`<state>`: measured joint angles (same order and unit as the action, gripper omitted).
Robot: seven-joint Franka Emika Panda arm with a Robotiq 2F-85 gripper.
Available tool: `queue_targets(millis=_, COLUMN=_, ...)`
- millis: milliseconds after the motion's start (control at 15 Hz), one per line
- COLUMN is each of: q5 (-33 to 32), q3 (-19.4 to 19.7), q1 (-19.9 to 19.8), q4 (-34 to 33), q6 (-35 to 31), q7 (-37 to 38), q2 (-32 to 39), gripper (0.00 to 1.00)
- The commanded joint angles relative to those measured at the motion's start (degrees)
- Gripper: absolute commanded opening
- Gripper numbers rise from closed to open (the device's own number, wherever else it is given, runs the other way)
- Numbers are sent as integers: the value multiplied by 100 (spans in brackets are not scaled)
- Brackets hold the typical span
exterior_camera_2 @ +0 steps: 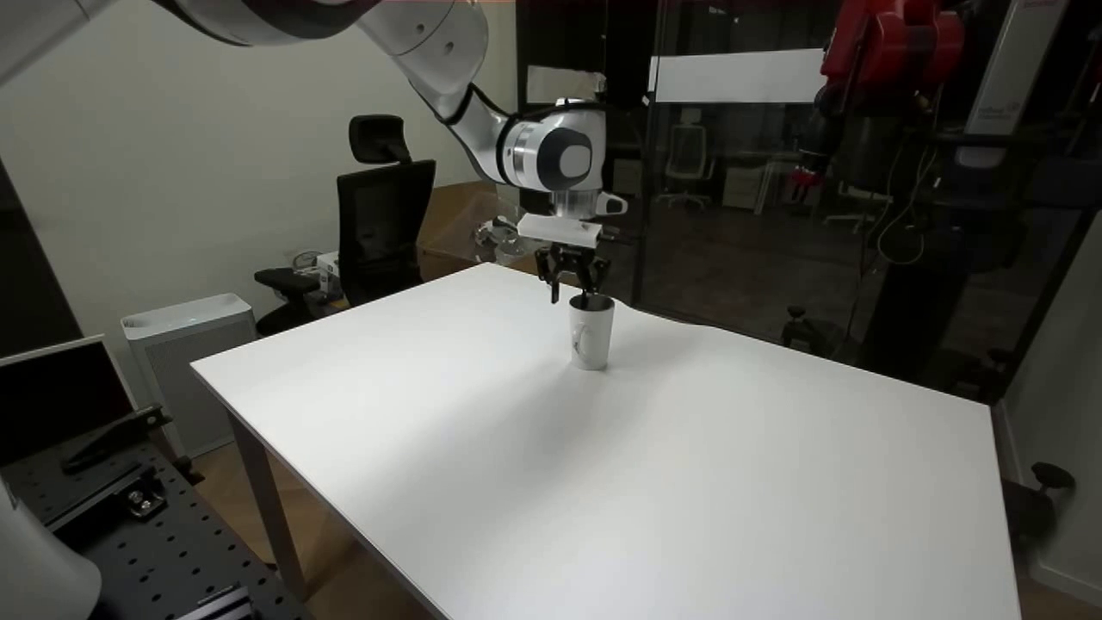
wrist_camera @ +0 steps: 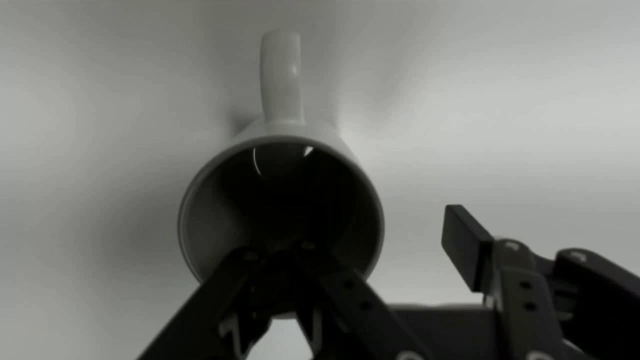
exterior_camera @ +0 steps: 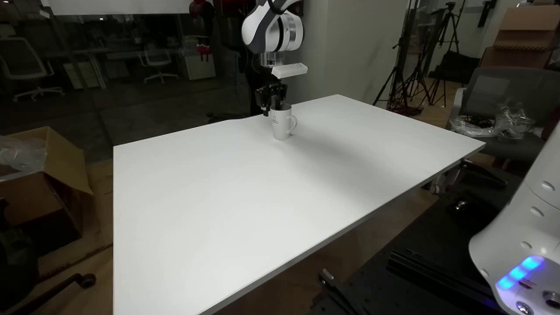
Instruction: Move the cup away from you
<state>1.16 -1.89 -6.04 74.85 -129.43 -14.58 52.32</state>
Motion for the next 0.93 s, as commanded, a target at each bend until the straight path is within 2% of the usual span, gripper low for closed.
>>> queue_targets(millis=0, q5=17, q3=-56, q1=-38, q4=85, q6=22, q7=-36, q2=-125, gripper=95)
queue_targets(millis=133, q5=-7, q3=-57, q1=-16, q4=237, q6=-110, q7=-54, q2=-287, gripper=100)
queue_targets(millis=400, q5=59, q3=-222, q1=-31, q4=624, q6=-429, q7=-245, q2=-755, gripper=100)
queue_targets(millis=467, q5=-6, q3=-128, q1=2, q4=149, q6=-299, q7=-148, q2=-308, gripper=100)
queue_targets(millis=867, q5=5, q3=-189, q1=7, q4=451, q6=-362, q7=-219, q2=-617, gripper=100)
